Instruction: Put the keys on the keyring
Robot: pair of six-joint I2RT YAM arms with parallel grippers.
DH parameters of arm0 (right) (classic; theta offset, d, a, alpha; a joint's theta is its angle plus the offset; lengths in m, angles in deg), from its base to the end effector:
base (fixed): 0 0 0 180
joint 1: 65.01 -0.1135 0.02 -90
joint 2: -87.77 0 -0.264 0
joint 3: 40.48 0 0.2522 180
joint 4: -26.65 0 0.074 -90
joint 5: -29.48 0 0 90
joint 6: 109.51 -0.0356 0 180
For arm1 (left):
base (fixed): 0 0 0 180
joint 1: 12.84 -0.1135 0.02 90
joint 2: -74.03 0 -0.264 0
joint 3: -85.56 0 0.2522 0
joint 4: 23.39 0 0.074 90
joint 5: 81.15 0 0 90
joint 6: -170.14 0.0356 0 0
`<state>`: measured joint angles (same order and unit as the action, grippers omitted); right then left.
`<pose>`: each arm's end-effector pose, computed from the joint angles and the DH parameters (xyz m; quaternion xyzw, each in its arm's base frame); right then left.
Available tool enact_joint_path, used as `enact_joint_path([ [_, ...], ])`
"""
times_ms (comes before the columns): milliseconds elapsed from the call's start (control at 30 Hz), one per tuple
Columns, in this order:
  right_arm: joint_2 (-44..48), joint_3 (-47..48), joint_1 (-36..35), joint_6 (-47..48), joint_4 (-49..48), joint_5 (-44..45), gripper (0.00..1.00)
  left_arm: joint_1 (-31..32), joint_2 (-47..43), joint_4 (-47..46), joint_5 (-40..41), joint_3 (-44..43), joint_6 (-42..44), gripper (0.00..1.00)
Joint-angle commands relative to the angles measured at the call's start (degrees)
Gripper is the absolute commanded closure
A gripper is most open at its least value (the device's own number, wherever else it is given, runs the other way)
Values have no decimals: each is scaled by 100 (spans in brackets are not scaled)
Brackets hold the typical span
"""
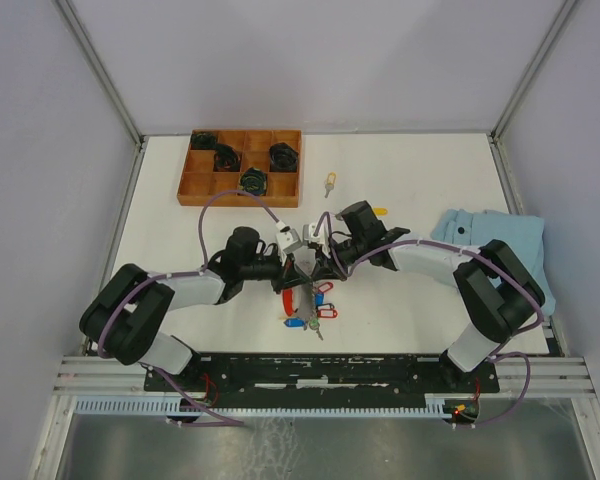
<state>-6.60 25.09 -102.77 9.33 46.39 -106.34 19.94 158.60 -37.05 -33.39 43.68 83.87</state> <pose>0.2425 0.2201 0.1812 -0.5881 0.6444 0.3883 0.2967 0.2125 -0.1653 0.1566 0.4254 0.7062 -0.4193 0.3802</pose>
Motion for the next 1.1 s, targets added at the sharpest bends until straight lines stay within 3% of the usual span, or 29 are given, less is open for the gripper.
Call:
enact_joint_path([
  [0, 10, 59, -15, -177, -367, -126, 99, -12, -212, -689, -35, 34, 4, 89],
  [100, 134, -252, 82, -670, -1249, -316, 99, -151, -197, -1542, -80, 376, -359, 75],
  [233, 192, -609, 166, -1328, -2426, -577, 99, -401, -124, -2647, -350, 815, -902, 67],
  [533, 34, -1123, 289, -2496, -4674, -758, 99, -579, -216, -3673, -359, 1258, -1132, 65],
  [767, -62, -1391, 391, -3147, -5927, -917, 99, -631, -253, -3928, -302, 1375, -1154, 64],
  [1067, -278, -1597, 396, -3316, -6687, -1185, 99, -655, -255, -4164, -157, 1438, -1129, 64],
])
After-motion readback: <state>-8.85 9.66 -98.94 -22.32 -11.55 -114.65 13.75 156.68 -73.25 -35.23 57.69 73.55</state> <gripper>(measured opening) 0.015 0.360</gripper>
